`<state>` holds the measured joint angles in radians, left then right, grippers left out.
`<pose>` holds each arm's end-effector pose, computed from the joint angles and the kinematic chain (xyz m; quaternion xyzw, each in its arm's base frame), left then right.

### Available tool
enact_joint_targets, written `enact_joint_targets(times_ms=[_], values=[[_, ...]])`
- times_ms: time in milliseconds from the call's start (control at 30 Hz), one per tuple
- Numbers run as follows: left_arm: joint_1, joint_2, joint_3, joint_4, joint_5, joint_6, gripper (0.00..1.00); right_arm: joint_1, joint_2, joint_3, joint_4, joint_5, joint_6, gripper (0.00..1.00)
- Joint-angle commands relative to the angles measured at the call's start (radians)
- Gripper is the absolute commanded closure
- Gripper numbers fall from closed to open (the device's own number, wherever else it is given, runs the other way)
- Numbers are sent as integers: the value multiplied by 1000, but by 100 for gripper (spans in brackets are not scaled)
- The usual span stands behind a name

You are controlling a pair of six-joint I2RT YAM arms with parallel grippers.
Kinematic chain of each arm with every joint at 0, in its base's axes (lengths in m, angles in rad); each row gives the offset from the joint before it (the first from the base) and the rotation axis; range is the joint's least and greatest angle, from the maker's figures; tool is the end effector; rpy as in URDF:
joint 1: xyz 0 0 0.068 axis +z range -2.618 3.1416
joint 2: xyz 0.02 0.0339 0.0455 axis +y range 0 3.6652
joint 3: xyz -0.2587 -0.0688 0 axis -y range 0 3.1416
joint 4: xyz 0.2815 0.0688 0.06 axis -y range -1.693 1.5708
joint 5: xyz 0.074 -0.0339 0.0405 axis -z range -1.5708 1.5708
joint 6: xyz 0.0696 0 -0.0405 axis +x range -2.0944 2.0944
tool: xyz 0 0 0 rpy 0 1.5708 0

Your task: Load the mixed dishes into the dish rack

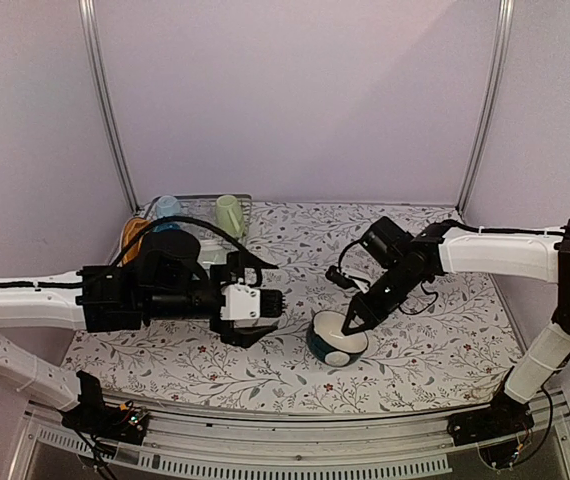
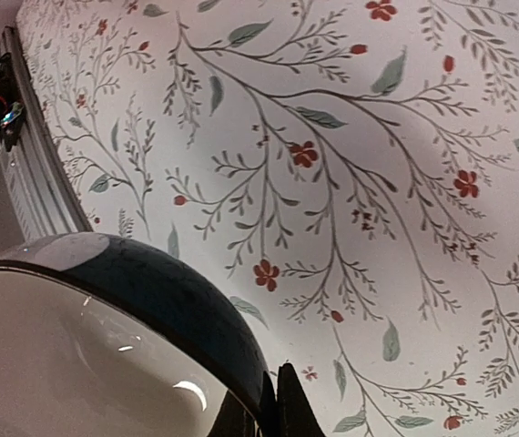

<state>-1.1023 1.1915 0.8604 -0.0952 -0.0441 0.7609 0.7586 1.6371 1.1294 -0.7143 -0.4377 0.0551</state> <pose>0.1565 -0.3025 0.2597 0.6674 0.5110 -0.0737 0.5367 0.2404 0.2685 0.1584 -0.3666 0.8895 0.2634 0.0709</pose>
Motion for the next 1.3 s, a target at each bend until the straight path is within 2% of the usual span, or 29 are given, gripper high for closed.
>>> enact_joint_targets(times_ms=[0, 133, 467, 833, 1000, 1267], values=[[-91, 20, 1, -22, 100, 136, 0, 42, 31, 44, 53, -276, -44, 100], [-158, 101, 73, -84, 88, 192, 0, 52, 49, 56, 71, -391, -44, 100], [-211, 141, 90, -115, 172, 306, 0, 62, 77, 83, 50, -432, -93, 100], [-222, 203, 92, -28, 115, 379, 0, 69, 102, 97, 51, -462, -102, 100], [-222, 208, 79, 4, 108, 368, 0, 80, 98, 91, 60, -477, -107, 100], [-208, 181, 8, 142, 140, 324, 2, 95, 90, 85, 63, -482, -136, 100]])
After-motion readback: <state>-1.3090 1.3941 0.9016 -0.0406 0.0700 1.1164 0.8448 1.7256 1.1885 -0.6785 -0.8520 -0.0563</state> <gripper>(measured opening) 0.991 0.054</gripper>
